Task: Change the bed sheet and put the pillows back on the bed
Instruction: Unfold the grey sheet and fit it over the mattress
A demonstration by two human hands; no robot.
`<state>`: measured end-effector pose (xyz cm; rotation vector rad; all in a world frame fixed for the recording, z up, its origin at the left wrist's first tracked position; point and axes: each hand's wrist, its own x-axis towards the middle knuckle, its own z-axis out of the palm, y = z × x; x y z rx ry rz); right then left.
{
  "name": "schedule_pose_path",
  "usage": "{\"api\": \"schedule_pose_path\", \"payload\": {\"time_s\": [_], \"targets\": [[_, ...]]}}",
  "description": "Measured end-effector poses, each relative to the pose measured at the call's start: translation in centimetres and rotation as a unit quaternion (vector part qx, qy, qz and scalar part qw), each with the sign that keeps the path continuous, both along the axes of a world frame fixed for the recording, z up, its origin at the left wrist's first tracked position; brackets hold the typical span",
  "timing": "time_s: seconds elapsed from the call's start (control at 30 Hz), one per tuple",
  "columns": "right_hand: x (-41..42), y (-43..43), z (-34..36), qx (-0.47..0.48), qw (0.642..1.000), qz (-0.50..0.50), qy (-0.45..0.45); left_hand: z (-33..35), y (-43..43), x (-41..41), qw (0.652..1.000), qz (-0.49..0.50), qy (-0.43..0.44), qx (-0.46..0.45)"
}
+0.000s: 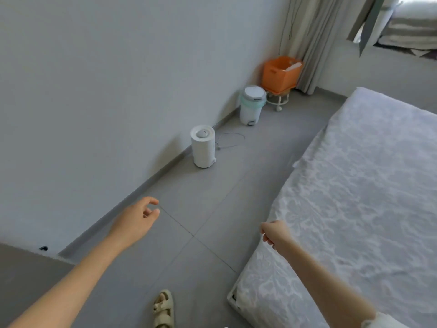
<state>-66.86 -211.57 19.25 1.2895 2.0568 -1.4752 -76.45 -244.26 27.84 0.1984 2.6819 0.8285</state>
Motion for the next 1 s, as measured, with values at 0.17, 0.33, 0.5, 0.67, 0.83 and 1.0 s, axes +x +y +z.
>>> {"api": "schedule_pose_path", "payload": {"time_s": [0.17, 0.33, 0.5, 0.67, 0.83, 1.0], "targets": [[-3.0, -1.8, -2.2, -0.044, 0.982, -0.180, -0.044, -3.4, 4.4, -11.8, 0.991, -0.124, -0.055, -0.003], [-5.3, -1.8, -3.0, -0.148, 0.919, -0.363, -0.033, -7.4, 13.5, -18.6, 0.965, -0.237, -0.113, 0.008], [-8.8, 1.3, -5.1, -0.244, 0.804, -0.542, 0.032, -9.5, 23.2, -22.0, 0.933, -0.315, -0.171, 0.038], [-12.6, 6.6, -8.0, -0.288, 0.671, -0.681, 0.058, -11.9, 31.6, -26.9, 0.917, -0.336, -0.214, 0.032], [-15.8, 12.6, -11.9, -0.301, 0.562, -0.767, 0.072, -15.1, 41.1, -31.2, 0.908, -0.343, -0.241, 0.012], [-18.2, 18.4, -15.2, -0.312, 0.466, -0.824, 0.084, -20.5, 50.7, -31.6, 0.883, -0.387, -0.263, -0.036]]}}
